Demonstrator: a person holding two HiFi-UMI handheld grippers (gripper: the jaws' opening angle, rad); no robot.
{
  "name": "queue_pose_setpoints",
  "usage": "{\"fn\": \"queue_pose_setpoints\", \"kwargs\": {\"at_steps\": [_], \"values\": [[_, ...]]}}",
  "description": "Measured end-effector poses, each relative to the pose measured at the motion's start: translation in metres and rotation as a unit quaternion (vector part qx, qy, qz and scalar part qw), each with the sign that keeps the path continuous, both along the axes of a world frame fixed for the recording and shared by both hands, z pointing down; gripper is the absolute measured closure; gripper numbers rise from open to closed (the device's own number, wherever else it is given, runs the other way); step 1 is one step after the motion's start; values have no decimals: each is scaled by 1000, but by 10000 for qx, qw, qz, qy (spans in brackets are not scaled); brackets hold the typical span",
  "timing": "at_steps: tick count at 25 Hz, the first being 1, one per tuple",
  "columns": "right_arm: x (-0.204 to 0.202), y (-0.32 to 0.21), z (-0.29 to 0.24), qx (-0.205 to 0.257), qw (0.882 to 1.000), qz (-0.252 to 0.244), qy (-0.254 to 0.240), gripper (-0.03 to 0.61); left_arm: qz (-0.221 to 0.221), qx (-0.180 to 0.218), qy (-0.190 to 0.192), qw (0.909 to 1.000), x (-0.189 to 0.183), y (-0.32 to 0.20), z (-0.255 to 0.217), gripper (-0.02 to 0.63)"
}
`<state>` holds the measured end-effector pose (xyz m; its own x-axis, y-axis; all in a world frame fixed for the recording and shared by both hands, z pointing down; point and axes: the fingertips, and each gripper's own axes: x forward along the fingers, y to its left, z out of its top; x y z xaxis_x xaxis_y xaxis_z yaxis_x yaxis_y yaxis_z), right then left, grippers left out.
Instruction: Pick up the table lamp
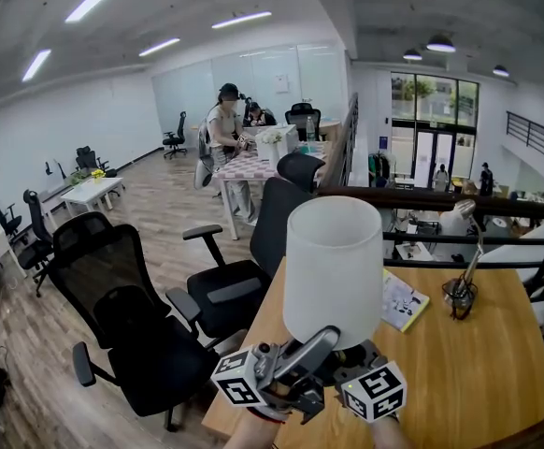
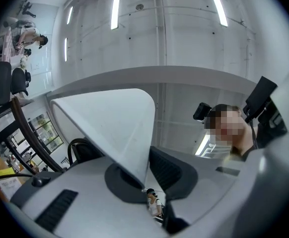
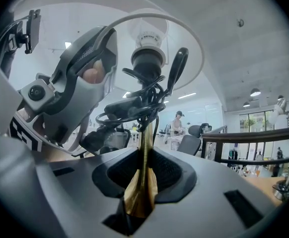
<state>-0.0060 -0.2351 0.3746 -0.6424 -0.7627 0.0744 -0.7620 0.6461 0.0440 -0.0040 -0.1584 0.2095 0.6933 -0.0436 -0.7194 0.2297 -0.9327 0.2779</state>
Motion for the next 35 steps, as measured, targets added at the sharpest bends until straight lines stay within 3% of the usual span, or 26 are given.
{"fn": "queue_pose_setpoints", "kwargs": {"at_steps": [35], "values": [[4,18,-48,607,9981,41,5,480,133,483,58,9987,0,35,-37,595]]}}
